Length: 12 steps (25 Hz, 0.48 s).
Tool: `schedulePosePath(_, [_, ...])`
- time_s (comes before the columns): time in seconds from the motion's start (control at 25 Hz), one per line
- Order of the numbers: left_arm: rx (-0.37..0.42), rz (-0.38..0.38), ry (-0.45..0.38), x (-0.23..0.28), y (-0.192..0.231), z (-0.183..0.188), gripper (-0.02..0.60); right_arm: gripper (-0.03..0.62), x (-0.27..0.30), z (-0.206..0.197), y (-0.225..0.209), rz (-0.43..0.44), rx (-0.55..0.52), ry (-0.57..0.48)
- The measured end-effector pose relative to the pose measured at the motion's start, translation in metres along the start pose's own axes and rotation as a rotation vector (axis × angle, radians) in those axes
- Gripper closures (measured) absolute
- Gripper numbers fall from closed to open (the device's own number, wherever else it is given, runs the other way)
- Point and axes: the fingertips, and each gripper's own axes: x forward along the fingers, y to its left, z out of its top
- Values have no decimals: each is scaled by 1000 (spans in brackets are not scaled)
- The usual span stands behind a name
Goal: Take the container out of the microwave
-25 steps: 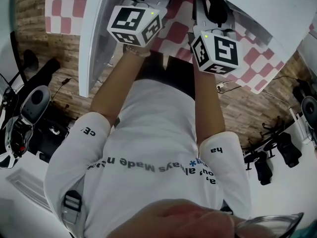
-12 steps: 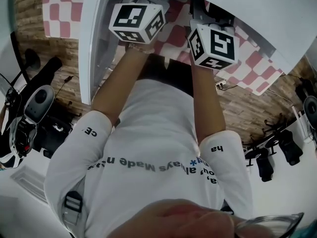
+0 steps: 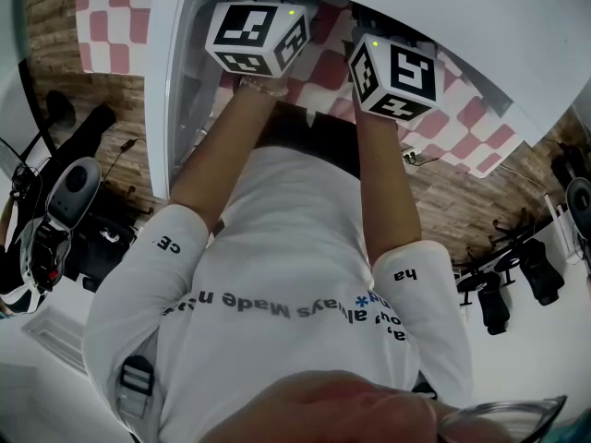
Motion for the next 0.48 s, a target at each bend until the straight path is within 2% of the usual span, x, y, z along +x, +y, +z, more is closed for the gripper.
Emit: schedulePosePath(0.48, [12, -23, 12, -2, -10, 0, 420, 450, -5, -1, -3, 7, 14, 7])
